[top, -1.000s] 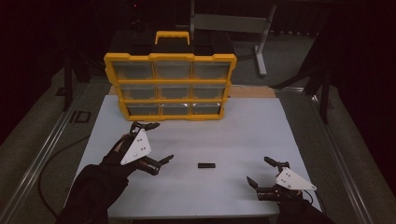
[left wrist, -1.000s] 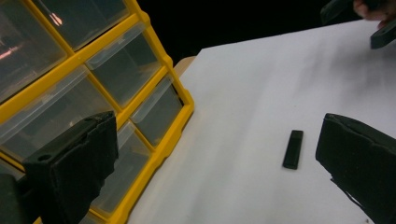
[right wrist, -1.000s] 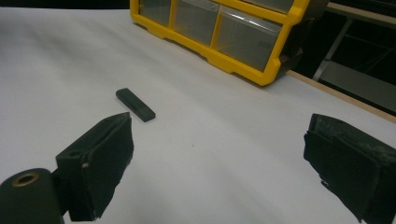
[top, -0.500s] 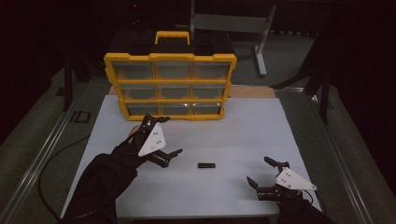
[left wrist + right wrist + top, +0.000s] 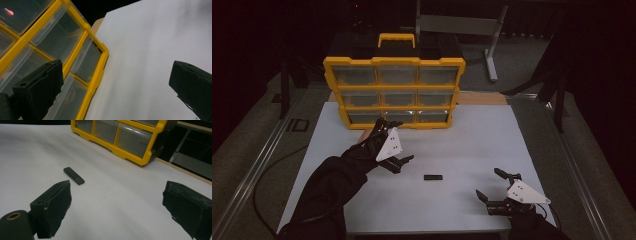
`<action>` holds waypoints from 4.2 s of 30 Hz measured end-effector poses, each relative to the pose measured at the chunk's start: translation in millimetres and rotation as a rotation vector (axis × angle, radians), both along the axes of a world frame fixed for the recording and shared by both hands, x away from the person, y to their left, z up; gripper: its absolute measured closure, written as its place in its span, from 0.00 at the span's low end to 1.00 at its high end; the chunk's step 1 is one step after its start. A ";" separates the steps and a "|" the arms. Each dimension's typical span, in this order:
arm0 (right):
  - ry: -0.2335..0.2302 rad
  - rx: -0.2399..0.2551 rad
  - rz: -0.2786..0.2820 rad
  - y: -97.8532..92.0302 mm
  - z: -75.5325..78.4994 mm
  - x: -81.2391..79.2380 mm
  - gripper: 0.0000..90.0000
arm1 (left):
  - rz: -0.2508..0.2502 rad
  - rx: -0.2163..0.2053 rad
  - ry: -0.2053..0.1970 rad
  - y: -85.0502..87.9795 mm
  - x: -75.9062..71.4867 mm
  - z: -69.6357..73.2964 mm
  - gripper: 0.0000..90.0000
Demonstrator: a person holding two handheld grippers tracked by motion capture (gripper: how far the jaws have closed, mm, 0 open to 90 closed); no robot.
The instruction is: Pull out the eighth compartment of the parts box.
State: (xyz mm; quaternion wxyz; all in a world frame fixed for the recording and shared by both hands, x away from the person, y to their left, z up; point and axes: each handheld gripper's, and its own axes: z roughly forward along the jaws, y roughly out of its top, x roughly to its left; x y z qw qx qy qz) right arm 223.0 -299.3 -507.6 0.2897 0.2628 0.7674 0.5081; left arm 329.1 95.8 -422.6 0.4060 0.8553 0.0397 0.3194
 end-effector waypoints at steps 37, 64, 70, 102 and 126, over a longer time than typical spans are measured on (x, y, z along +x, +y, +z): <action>0.013 0.010 -0.007 -1.7 -1.5 1.8 0.09 | 0.184 0.278 -0.124 -30.5 63.2 -35.3 0.00; 0.017 0.009 -0.018 -1.3 -2.3 2.1 0.09 | 0.087 0.420 -0.408 -50.3 70.7 -61.7 0.24; 0.022 0.011 -0.016 -1.8 -2.2 2.1 0.09 | 0.103 0.408 -0.399 -46.6 76.8 -60.0 0.37; 0.029 0.019 -0.018 -2.9 -2.3 2.2 0.09 | 0.233 0.557 -0.437 -45.4 94.4 -70.6 0.62; 0.025 0.024 -0.019 -3.9 -2.0 2.2 0.09 | 0.299 0.591 -0.447 -53.9 99.2 -79.9 0.68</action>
